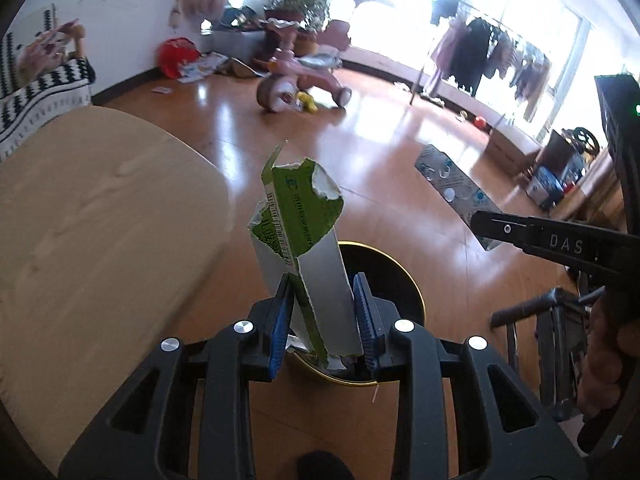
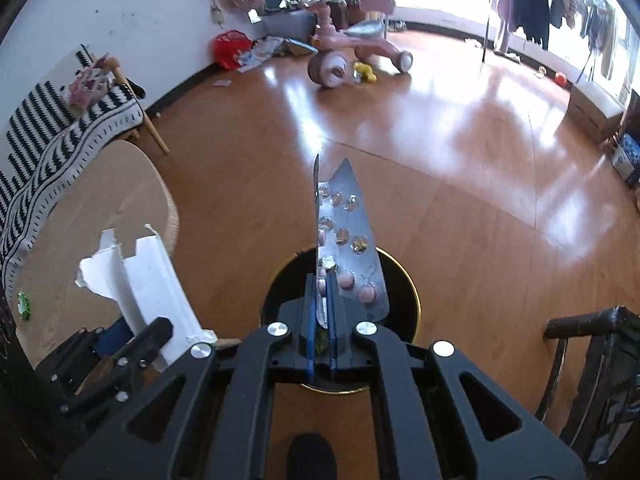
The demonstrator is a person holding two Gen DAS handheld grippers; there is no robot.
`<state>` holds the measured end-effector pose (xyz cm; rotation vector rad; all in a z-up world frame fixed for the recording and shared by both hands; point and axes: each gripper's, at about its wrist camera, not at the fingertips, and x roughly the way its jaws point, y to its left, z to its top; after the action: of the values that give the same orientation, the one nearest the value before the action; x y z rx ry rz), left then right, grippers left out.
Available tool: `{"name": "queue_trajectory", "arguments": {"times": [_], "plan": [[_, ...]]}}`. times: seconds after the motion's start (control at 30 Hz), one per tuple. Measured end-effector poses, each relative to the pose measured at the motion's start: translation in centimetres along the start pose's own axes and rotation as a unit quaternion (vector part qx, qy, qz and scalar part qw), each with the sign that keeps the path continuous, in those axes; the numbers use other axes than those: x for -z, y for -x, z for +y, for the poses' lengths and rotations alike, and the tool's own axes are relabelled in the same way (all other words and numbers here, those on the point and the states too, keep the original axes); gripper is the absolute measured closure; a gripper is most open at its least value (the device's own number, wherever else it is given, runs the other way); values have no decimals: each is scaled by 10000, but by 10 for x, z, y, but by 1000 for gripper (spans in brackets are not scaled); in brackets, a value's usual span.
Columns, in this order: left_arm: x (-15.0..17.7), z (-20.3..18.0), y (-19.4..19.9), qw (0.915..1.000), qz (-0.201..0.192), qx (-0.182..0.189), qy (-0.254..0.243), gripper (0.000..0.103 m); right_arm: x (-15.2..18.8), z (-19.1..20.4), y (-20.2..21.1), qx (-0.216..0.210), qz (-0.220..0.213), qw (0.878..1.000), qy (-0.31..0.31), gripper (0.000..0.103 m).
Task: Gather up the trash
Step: 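Carry both items over the bin and open both tools to drop them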
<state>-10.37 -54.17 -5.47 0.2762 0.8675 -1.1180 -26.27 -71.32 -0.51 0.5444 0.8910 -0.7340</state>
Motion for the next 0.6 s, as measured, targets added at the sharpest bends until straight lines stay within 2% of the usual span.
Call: {"name": "queue_trajectory", "arguments": {"times": [0.13,0.6], "plan": [[-1,-10,-20,9999,126,60,-34,73,4,-10,-10,20,163,9998,-70,98],[-4,-30,-55,9994,307,130,-46,73,1,-19,-15,2,214,9997,-137,98]]}}
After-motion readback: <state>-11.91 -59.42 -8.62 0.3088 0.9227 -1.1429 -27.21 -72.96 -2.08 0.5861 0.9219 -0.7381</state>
